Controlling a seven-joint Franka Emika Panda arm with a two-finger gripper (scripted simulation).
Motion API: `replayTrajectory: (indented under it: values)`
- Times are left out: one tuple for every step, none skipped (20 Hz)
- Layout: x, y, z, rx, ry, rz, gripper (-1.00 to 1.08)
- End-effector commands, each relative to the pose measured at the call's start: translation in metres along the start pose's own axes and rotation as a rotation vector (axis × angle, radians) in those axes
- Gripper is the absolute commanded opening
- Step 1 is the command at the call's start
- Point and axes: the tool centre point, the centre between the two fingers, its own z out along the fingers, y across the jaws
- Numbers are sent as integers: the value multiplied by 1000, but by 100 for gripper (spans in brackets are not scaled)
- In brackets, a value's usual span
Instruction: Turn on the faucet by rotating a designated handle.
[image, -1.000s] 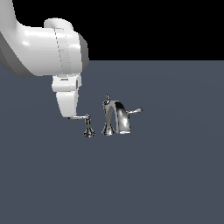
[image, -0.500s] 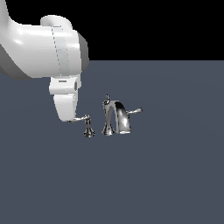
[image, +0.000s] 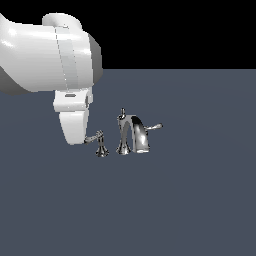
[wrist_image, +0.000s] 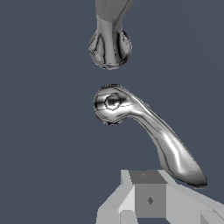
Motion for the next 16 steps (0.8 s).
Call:
replayTrajectory:
  values:
    - [7,13,0,-10,5,5,-100]
    - [7,16,0,-11,5,4,-100]
    - [8,19,0,-11,5,3,-100]
    - [8,23,0,-12,5,2,-100]
    - [9,26,0,-12,5,2,-100]
    - [9,26,0,-12,5,2,-100]
    - [3,22,0,-10,1,-8,-100]
    - [7,24,0,-10,2,-7,-100]
    - [11,26,0,-10,2,-6,-100]
    - [16,28,0,-11,2,-6,-100]
    - [20,30,0,-11,2,-5,-100]
    - [24,31,0,-11,3,-4,-100]
    - [29,33,0,-11,3,-4,-100]
    - [33,35,0,-11,3,-3,-100]
    - [37,37,-1,-12,3,-2,-100]
    - [42,39,-1,-12,4,-2,-100]
